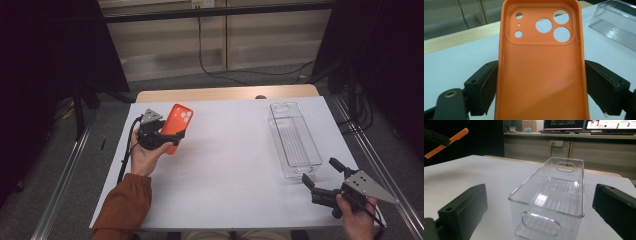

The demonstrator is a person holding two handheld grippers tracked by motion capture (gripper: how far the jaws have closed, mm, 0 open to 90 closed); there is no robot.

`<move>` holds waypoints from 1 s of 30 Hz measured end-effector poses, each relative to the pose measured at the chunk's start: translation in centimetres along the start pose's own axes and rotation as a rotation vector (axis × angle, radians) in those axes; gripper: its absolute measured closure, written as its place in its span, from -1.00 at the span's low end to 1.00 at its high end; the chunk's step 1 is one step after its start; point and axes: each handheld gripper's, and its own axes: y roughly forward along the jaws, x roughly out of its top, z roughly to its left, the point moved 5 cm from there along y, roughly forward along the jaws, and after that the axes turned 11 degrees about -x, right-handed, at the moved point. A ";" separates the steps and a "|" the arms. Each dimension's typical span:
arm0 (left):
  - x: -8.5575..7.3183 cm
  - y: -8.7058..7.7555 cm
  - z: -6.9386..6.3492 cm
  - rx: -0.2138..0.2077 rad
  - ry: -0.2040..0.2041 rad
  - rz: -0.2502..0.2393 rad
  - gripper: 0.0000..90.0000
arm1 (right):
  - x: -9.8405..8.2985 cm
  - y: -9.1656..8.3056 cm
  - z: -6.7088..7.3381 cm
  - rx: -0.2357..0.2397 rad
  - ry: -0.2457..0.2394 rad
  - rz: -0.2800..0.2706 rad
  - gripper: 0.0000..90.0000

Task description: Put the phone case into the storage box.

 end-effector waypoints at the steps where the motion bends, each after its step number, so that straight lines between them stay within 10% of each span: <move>1: 0.1 0.2 -0.4 -0.005 0.008 0.001 -0.64 | 0.0 0.0 0.0 0.002 -0.003 -0.003 -1.00; 30: 0.3 2.2 -6.5 -0.068 0.130 -0.002 -0.64 | 1.9 2.5 4.3 0.118 0.007 0.029 -1.00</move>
